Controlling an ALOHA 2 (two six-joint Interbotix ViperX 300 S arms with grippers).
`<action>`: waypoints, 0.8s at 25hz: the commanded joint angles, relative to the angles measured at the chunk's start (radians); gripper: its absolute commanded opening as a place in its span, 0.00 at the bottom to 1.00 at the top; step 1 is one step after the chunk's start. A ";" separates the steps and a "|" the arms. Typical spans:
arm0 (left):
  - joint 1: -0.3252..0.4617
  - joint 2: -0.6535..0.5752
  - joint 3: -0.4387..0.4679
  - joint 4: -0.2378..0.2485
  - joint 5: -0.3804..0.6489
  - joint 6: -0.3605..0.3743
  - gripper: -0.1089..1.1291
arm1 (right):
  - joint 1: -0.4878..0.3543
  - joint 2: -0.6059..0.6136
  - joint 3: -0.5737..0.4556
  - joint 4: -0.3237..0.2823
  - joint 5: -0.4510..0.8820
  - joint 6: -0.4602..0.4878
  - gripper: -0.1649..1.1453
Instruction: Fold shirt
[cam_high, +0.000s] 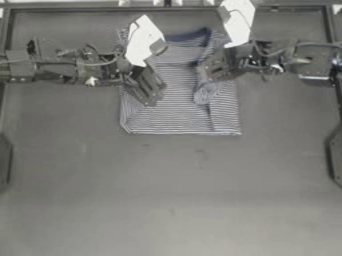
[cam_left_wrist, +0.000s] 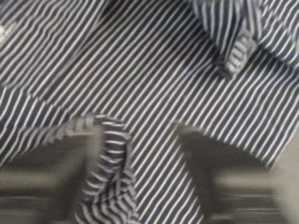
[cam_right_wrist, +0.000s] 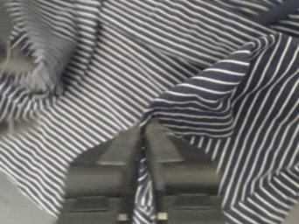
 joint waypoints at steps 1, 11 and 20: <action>0.002 -0.061 -0.021 0.003 -0.014 0.005 0.91 | -0.002 -0.023 -0.009 -0.015 -0.017 -0.002 0.79; 0.028 -0.163 -0.021 0.009 0.017 0.051 0.91 | -0.020 -0.100 -0.020 -0.075 0.015 0.000 0.79; 0.015 -0.235 -0.002 0.011 0.166 0.129 0.91 | 0.018 -0.195 -0.006 -0.138 0.124 -0.014 0.79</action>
